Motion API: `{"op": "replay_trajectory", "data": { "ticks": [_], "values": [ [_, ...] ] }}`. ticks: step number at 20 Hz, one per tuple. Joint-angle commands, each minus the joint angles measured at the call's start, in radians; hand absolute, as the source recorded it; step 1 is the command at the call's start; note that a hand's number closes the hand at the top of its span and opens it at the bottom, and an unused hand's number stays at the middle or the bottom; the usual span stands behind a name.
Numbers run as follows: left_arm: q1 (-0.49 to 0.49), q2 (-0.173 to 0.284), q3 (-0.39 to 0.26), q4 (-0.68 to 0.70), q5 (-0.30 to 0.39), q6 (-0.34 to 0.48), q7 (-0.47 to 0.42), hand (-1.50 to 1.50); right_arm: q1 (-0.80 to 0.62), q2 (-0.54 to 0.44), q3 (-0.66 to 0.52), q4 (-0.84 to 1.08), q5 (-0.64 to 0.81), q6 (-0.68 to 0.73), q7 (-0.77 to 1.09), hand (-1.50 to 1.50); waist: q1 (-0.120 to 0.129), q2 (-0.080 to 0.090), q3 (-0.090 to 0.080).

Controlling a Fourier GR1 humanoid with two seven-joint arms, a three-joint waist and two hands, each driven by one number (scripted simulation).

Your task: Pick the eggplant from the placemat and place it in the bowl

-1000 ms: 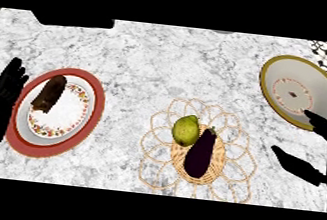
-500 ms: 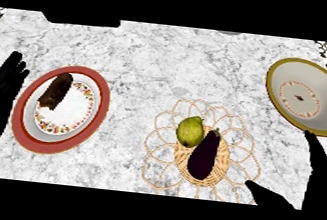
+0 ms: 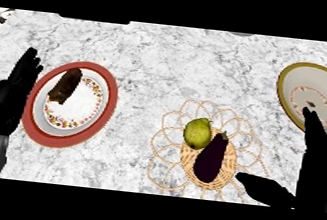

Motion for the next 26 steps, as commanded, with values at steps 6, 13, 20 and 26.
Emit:
{"op": "replay_trajectory", "data": {
  "ticks": [6,13,20,26],
  "values": [
    [-0.064,-0.014,-0.003,0.019,-0.003,-0.008,0.03,0.0,-0.143,0.084,-0.073,0.229,-0.219,0.316,0.204,-1.5,0.02,0.008,0.001],
    [0.013,-0.017,0.012,0.017,-0.004,-0.023,-0.025,0.0,-0.212,0.146,-0.135,0.351,-0.375,0.389,0.242,-1.5,0.021,-0.002,0.002],
    [-0.047,-0.025,0.017,0.047,-0.011,-0.017,0.016,0.0,-0.247,0.164,-0.162,0.517,-0.487,0.463,0.256,-1.5,0.003,-0.001,0.003],
    [-0.051,-0.021,0.02,0.042,-0.03,-0.021,0.013,0.0,-0.326,0.125,-0.125,0.551,-0.425,0.492,0.268,-1.5,0.001,-0.006,0.003]
  ]
}}
